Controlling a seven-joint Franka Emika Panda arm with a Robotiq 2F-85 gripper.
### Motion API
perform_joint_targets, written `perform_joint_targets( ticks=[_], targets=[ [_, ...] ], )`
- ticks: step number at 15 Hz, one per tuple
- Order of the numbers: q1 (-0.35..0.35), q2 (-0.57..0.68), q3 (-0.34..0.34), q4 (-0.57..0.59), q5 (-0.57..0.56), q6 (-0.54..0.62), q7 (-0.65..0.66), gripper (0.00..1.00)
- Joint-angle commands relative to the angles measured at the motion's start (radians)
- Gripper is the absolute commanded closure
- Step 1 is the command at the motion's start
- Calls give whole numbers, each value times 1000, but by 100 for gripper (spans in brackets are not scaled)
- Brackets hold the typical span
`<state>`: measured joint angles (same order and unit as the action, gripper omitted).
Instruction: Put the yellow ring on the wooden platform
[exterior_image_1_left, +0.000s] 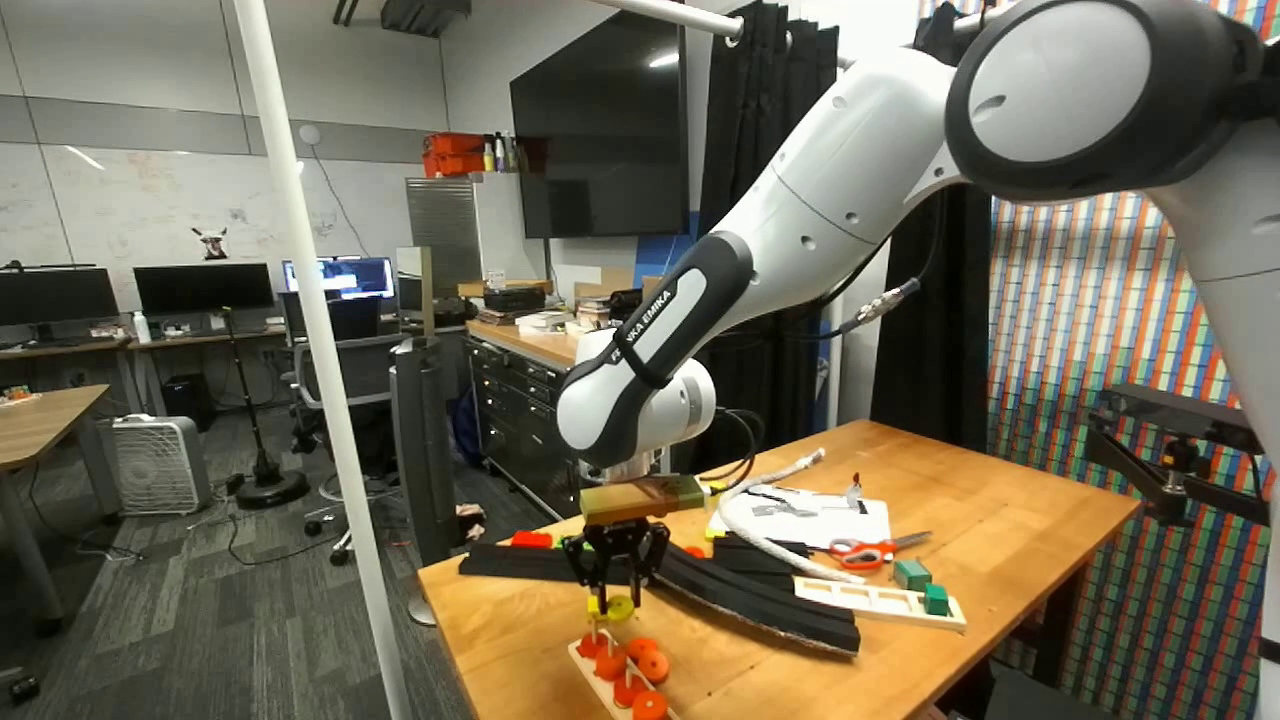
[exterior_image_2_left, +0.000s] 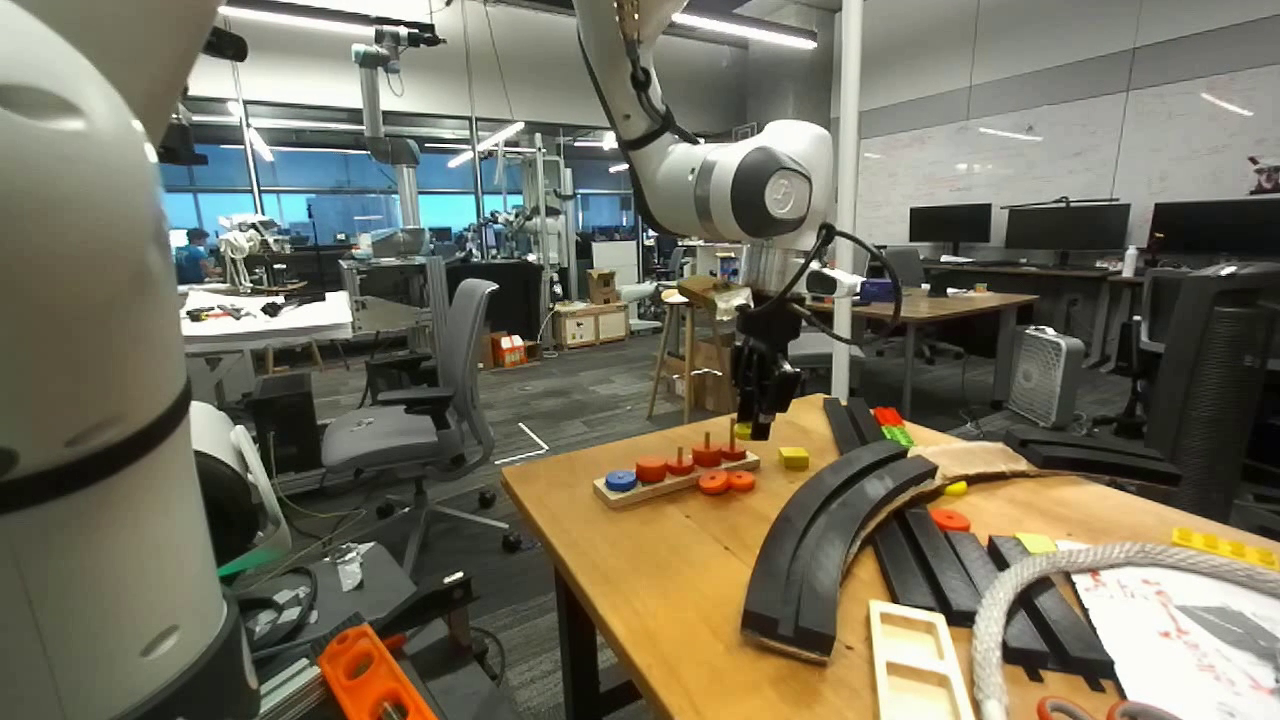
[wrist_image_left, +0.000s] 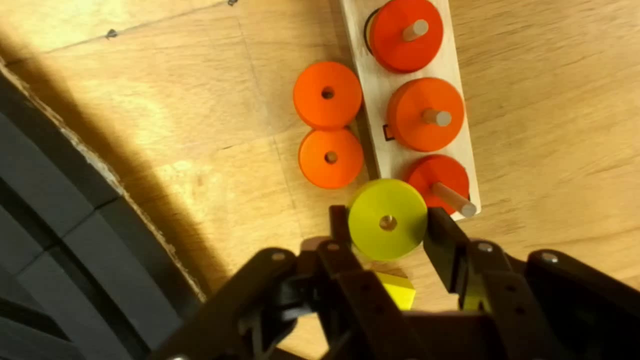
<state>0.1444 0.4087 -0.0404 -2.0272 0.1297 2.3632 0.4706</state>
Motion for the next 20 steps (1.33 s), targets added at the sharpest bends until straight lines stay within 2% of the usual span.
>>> perform_joint_targets(
  ticks=[1, 11, 17, 20],
  targets=[
    [7, -72, 15, -54, -20, 33, -6, 78],
    [-14, -68, 64, -30, 16, 28, -96, 78],
    [-44, -52, 97, -12, 83, 10, -204, 79],
    [-47, -43, 98, -8, 92, 7, -215, 79]
  ],
)
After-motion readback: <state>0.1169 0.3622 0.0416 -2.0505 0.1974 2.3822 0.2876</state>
